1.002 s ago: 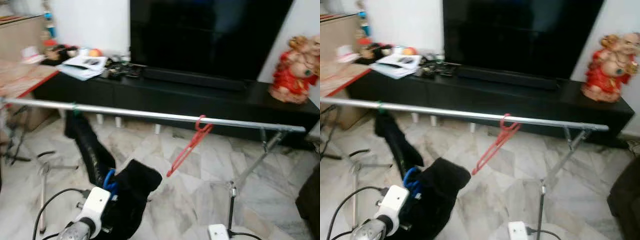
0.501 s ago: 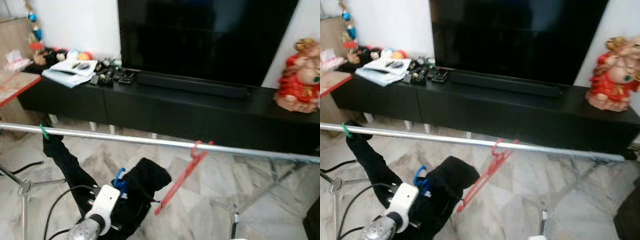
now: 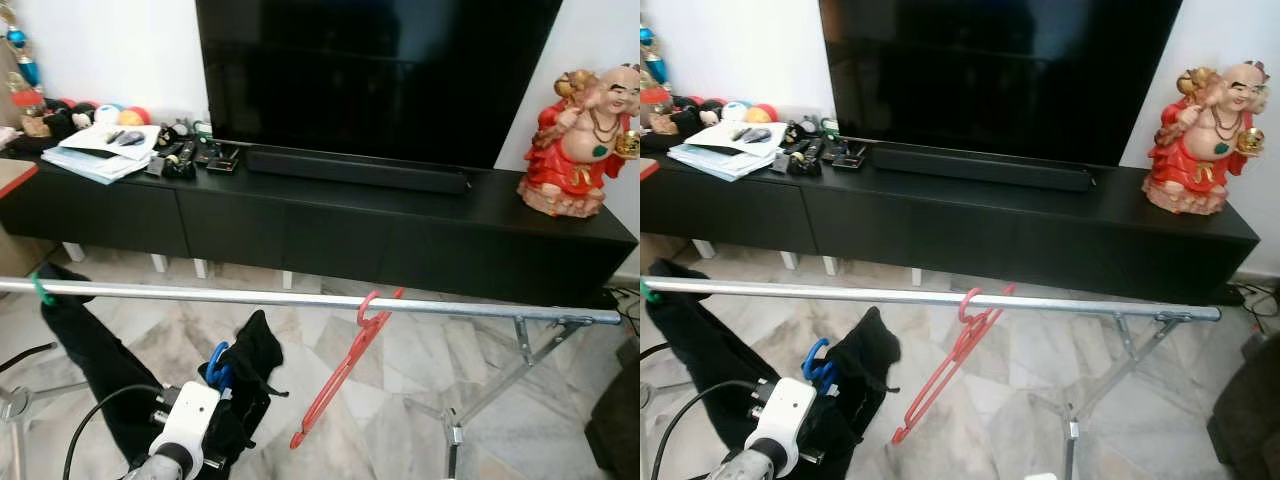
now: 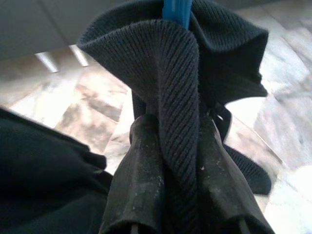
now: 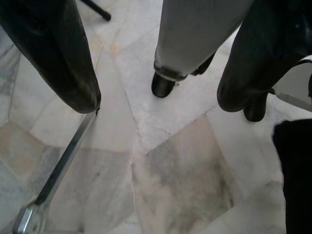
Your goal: Hang hanger
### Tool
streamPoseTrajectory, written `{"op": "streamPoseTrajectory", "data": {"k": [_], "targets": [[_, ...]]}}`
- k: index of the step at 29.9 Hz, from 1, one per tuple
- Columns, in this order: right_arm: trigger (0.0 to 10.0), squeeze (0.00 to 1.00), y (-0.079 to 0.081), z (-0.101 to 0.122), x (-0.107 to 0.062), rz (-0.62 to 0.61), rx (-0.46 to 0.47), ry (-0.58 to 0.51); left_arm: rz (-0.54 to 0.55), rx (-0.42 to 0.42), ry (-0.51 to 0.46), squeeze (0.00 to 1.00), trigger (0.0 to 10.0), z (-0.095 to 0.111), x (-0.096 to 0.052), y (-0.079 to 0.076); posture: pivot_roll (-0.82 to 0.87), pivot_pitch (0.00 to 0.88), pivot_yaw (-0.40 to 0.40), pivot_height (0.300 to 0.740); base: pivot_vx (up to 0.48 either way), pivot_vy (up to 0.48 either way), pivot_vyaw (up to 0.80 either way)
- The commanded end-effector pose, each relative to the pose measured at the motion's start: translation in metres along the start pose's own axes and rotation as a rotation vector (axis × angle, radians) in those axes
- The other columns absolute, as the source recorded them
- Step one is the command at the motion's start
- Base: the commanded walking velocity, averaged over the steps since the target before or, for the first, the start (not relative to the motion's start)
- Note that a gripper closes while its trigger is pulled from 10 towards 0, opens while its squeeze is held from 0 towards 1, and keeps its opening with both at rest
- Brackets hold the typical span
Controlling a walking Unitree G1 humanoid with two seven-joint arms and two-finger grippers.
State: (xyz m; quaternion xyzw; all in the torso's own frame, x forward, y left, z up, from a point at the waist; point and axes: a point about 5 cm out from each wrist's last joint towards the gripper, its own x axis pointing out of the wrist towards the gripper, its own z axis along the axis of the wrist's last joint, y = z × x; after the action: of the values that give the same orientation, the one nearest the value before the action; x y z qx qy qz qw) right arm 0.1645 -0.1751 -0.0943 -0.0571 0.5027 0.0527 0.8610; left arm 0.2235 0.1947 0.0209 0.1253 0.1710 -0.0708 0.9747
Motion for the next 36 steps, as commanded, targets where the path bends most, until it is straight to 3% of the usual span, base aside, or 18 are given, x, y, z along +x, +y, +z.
{"op": "streamPoseTrajectory", "data": {"k": [1,2,7,20,29,36], "targets": [[10.0,0.00,-0.003,0.002,0.000,-0.013,-0.006,0.004,0.055,-0.018,-0.110,0.00,10.0,0.019,0.000,0.008,0.11,0.000,-0.050,0.740,0.000,0.000,0.00],[10.0,0.00,-0.002,0.005,0.001,-0.013,-0.011,0.001,0.076,-0.038,-0.151,0.00,10.0,0.026,0.000,0.012,0.11,0.000,-0.053,0.740,0.000,0.000,0.00],[10.0,0.00,-0.002,0.009,0.001,-0.013,-0.016,-0.003,0.074,-0.031,-0.178,0.00,10.0,0.033,0.003,0.014,0.11,0.000,-0.055,0.740,0.000,0.000,0.00],[10.0,0.00,-0.005,0.018,0.002,-0.016,-0.037,-0.010,0.060,-0.043,-0.189,0.00,10.0,0.063,0.034,0.015,0.11,0.000,-0.063,0.740,0.000,0.000,0.00],[10.0,0.00,-0.022,0.015,-0.001,-0.035,-0.056,-0.001,0.082,-0.047,-0.143,0.00,10.0,0.085,0.058,0.015,0.11,0.000,-0.066,0.740,0.000,0.000,0.00],[10.0,0.00,-0.024,0.014,-0.001,-0.033,-0.057,0.002,0.086,-0.031,-0.044,0.00,10.0,0.079,0.067,0.013,0.10,0.000,-0.064,0.740,0.000,0.000,0.00]]}}
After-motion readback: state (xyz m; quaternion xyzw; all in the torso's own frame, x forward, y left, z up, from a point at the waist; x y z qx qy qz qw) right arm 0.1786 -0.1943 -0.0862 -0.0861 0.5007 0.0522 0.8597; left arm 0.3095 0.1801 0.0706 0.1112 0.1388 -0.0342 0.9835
